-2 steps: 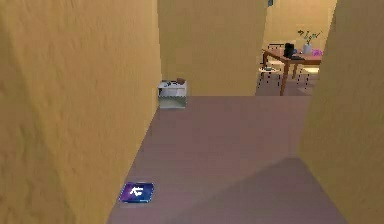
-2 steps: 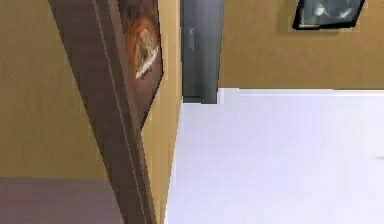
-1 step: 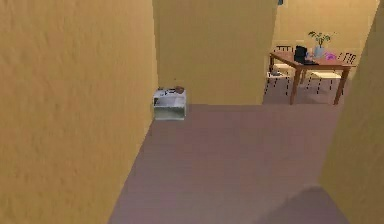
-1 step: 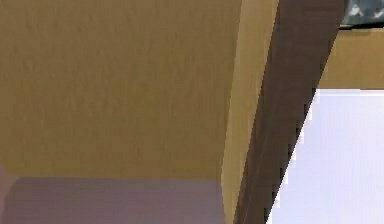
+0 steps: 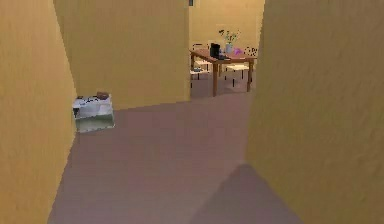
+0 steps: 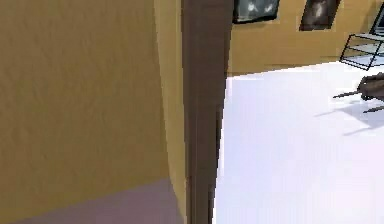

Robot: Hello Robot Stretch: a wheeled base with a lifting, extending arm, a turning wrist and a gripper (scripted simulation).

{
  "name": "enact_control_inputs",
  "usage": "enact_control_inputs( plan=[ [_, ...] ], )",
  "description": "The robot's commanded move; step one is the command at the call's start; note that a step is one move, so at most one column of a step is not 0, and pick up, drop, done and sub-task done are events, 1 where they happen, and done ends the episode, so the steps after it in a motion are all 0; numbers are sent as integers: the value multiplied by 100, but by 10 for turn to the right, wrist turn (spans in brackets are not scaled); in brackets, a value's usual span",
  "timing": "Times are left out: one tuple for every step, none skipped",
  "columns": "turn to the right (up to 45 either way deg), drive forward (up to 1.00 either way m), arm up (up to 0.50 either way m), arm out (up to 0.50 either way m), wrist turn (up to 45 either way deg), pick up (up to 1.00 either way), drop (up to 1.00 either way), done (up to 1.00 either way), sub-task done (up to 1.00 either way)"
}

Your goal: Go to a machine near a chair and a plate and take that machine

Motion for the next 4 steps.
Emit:
enact_control_inputs(
  plan=[
    [0, 100, 0, 0, 0, 0, 0, 0, 0],
    [30, 0, 0, 0, 0, 0, 0, 0, 0],
    [0, 100, 0, 0, 0, 0, 0, 0, 0],
    [0, 100, 0, 0, 0, 0, 0, 0, 0]
  ],
)
